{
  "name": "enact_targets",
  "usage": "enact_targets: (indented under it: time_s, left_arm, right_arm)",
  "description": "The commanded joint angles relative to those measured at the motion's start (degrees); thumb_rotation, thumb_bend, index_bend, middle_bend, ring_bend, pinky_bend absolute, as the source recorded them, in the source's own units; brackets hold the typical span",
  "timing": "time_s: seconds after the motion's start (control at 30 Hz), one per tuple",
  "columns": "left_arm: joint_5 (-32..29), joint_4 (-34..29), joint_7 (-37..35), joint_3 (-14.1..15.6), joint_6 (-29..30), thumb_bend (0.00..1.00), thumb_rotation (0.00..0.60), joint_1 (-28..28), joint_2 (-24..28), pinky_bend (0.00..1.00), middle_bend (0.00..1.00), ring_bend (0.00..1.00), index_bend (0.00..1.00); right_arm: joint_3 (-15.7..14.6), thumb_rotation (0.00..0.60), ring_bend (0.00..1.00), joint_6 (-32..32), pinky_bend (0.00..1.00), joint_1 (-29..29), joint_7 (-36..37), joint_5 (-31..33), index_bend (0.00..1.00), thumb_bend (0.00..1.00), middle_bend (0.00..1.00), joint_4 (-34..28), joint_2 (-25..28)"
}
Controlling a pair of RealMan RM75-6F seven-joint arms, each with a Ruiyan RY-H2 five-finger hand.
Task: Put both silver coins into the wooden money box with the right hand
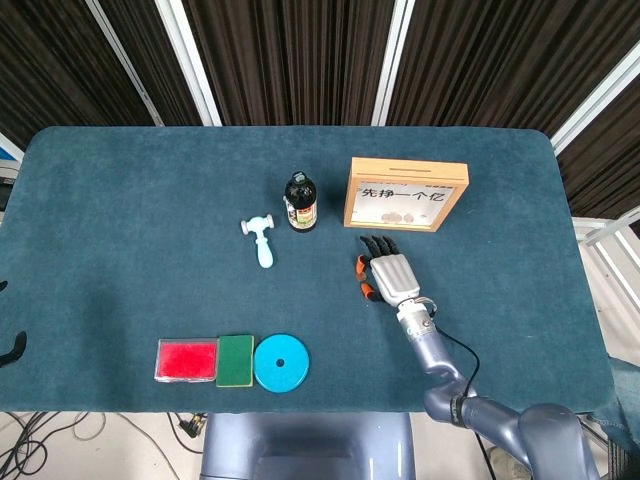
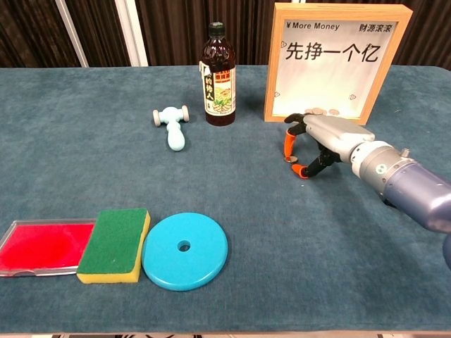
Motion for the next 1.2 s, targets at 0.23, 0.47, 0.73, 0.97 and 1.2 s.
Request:
enact_targets:
  time_s: [0.23,0.47,0.73,0.97,1.2]
  left_arm:
    - [-0.36,-0.15,0.31,0.11,-0.35,0.4,0.6,-0.09,0.16,0.0,0.0,0.0,0.11]
    - [-0.83,-0.45,0.68,0.16,-0.56,0.4,0.6,-0.16,0.3,0.0,0.0,0.0,0.11]
    - [-1.14,-0.73,0.95,0.24,-0.61,0.4,0.6,-0.17,0.41,0.0,0.0,0.0,0.12]
    - [-1.31,-0.97,0.92,0.32,-0.75,0.4,0.6,-0.16,0.56,0.0,0.0,0.0,0.12]
    - [-1.32,-1.13,0.88,0.39,-0.8,0.4,0.6,-0.18,0.64,0.0,0.0,0.0,0.12]
  right_arm:
    - [0.23,0.6,0.0,-0.16,0.0,-0.01,-0.06,0.33,0.57,0.44,0.11,-0.33,0.23]
    - [0.44,0.6,0.0,0.03,0.0,-0.15,0.29,0.5,0.6,0.44,0.11,-0.45,0.37]
    - [0.55,0.6,0.0,0.13,0.0,-0.22,0.7,0.52,0.66,0.5,0.11,-1.09,0.63]
    - [0.71,0.6,0.0,1.19,0.0,-0.58,1.08,0.12,0.69,0.58,0.11,-3.37,2.14]
    - [1.11,0.6,0.0,2.27,0.0,-1.86,-0.08,0.46,0.69,0.6,0.11,-11.17,7.02]
